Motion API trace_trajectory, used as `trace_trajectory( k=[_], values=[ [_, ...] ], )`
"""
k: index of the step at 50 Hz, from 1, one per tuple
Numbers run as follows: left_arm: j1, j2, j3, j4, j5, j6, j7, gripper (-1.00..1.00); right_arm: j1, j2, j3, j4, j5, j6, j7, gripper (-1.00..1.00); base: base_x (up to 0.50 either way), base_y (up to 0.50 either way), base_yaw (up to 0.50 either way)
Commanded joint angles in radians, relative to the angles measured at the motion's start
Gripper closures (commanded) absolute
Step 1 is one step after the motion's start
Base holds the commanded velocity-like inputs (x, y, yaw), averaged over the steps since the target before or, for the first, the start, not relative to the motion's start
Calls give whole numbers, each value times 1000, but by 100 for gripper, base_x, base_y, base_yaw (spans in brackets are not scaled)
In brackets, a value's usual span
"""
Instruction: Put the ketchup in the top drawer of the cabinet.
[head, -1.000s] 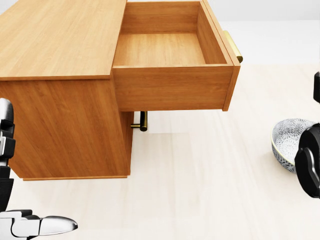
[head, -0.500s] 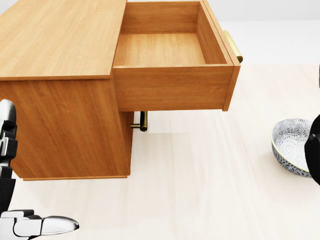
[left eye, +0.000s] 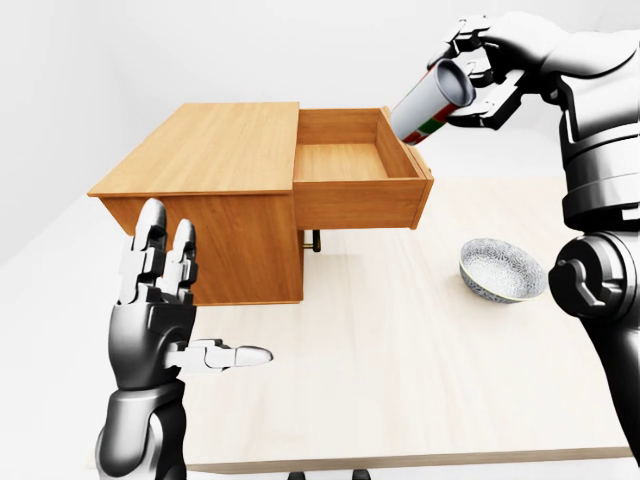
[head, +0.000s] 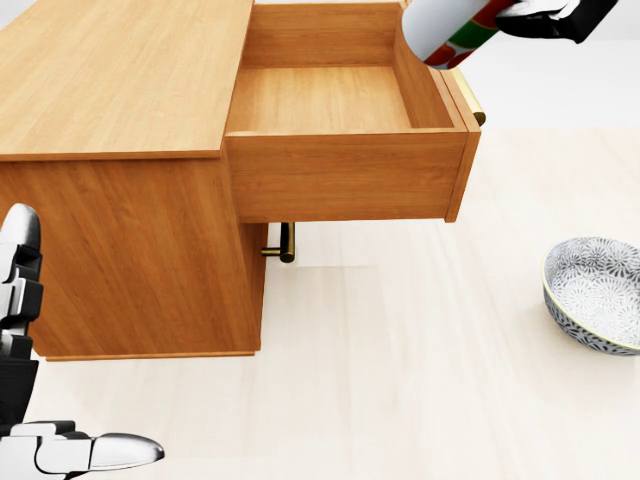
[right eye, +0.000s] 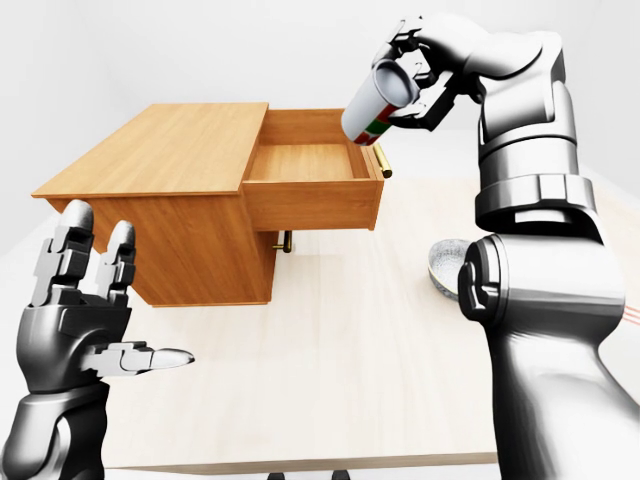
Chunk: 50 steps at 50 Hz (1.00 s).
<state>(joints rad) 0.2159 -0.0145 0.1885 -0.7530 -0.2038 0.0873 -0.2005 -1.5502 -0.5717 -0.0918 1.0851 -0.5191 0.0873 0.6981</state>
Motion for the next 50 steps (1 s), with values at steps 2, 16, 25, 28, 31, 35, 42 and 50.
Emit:
trace_trajectory(
  k=[2,16,25,28,31,35,42,50],
  values=[
    [1,0,-5,5,4,0,1,-100,16,-23,-24,67,48,0,0,100,0,0,0],
    [-3,1,-4,12,4,0,1,-100,-47,-16,-6,112,42,0,0,100,0,0,0],
    [3,0,-7,2,5,0,2,-100,-85,1,0,132,20,0,0,100,0,0,0],
    [-1,1,-4,-1,2,0,3,-100,-99,9,1,139,15,0,0,100,0,0,0],
    [-1,1,-2,-1,1,0,3,-100,-101,15,1,142,11,0,0,100,0,0,0],
    [-1,1,-2,0,1,0,2,-100,-104,18,0,147,7,0,0,100,0,0,0],
    [2,0,-6,3,4,0,2,-100,-98,22,-8,156,14,0,0,100,0,0,0],
    [0,0,-7,8,6,0,2,-100,-90,29,-14,166,28,0,-1,100,0,0,0]
  ],
)
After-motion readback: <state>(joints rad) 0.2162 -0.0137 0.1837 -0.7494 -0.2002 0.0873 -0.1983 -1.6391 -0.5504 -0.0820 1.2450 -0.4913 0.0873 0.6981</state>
